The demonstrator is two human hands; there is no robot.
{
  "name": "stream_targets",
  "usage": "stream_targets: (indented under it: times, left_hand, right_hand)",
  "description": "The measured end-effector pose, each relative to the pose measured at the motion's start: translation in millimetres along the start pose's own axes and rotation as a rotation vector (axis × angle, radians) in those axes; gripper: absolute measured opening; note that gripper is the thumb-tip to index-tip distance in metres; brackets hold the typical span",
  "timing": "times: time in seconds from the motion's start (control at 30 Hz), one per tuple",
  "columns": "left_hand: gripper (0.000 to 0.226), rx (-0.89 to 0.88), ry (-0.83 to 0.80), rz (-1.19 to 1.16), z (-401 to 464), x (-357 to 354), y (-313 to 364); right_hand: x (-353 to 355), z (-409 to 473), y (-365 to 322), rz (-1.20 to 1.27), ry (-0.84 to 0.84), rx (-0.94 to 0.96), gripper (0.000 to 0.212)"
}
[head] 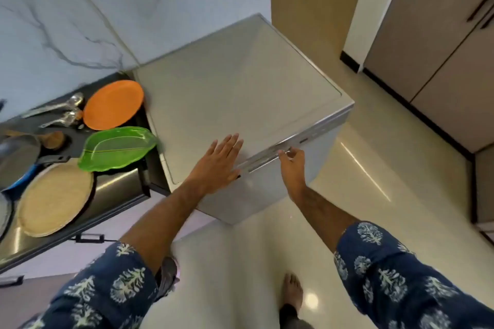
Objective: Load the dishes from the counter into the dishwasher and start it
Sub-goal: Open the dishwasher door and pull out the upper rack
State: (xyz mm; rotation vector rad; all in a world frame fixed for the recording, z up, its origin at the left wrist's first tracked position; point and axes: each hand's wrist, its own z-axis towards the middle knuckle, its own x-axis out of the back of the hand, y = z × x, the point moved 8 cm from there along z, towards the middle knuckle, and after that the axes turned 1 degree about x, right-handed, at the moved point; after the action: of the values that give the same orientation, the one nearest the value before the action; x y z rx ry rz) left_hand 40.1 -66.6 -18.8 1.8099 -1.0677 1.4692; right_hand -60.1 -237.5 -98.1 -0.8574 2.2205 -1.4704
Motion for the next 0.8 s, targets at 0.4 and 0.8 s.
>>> stream_targets:
  times: [0.4,0.8]
  left_hand:
    - [0.078,-0.167,0.052,0.023,31,-42,-3]
    - [0.074,-0.333,0.091,0.057,18,-39,14]
  right_hand:
    - [-42,28,35,0.655,-0.159,-0.342,0.046]
    - [-17,14,53,0.466,0.001,-0.223,0.059]
